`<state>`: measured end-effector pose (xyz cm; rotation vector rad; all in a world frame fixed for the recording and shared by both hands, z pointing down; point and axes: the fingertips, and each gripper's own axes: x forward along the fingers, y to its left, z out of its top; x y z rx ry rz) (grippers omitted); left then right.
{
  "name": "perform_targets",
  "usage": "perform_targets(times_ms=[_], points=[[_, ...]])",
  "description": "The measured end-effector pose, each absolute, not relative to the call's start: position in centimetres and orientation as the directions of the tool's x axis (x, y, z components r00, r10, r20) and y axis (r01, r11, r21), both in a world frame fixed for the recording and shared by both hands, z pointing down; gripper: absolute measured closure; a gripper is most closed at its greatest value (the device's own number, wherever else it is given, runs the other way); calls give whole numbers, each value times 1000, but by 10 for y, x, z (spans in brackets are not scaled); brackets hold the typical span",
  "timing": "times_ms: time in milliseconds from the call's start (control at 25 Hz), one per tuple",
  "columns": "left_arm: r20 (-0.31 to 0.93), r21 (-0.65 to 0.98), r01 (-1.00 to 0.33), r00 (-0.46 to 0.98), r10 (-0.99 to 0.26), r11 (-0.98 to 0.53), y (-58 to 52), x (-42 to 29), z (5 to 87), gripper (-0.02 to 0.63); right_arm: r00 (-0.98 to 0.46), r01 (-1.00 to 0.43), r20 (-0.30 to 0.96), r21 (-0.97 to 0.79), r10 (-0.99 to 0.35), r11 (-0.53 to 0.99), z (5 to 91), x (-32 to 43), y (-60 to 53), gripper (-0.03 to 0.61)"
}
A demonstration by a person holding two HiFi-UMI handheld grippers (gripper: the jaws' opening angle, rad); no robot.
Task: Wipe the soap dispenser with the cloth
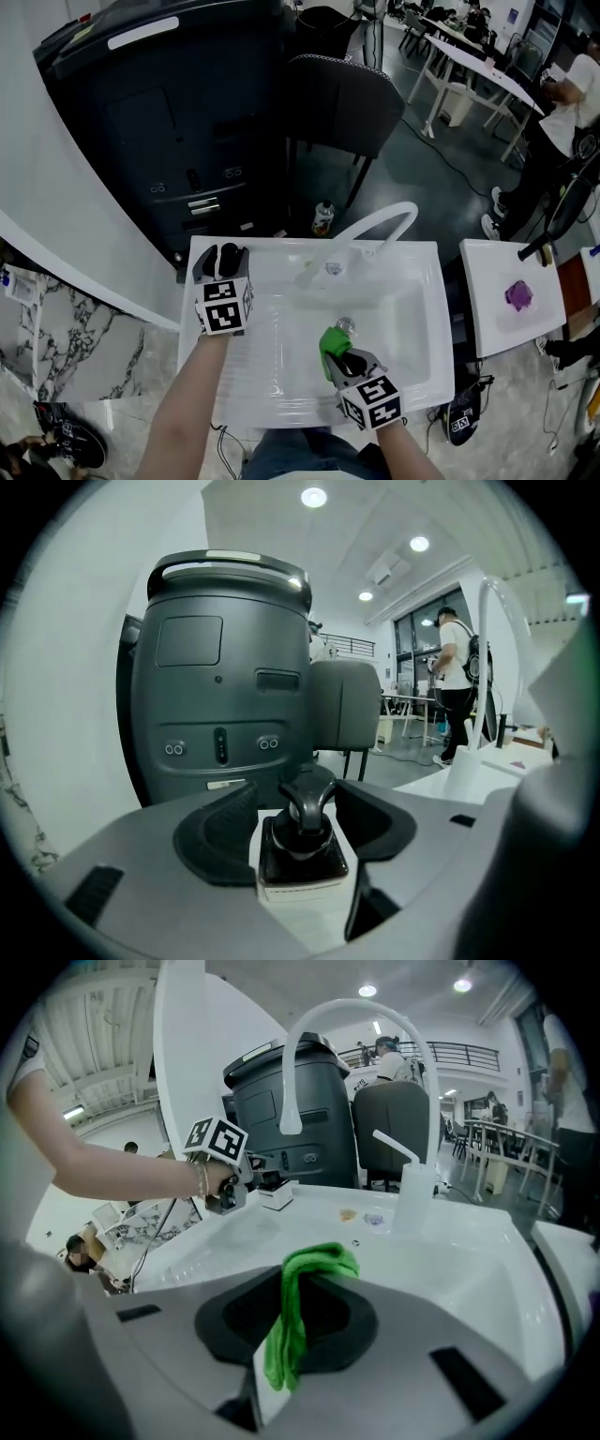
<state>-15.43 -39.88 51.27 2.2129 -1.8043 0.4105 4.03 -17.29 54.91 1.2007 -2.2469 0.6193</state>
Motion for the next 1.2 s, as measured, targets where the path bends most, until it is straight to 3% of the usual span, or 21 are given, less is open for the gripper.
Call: perform_targets(times_ms=[440,880,1080,1120,1200], points=[[365,33,-973,224,-904,-228,-340,-162,488,339,-498,-838,527,-88,-688,539,503,45,-204,529],[209,77,-964,265,-941,-254,-266,-158,424,345,-534,-815,382,6,-755,580,441,36,-220,529],[126,-1,-969,245,-961,-247,-243,-160,399,427,-554,-803,326,34,-766,595,414,35,-213,529],[106,-20,-972,231,-967,-234,-239,-162,394,462,-553,-804,318,41,-770,594,410,36,-212,529],[67,-36,-974,221,-973,-223,-233,-164,383,600,-546,-809,300,56,-782,586,402,39,-210,529]])
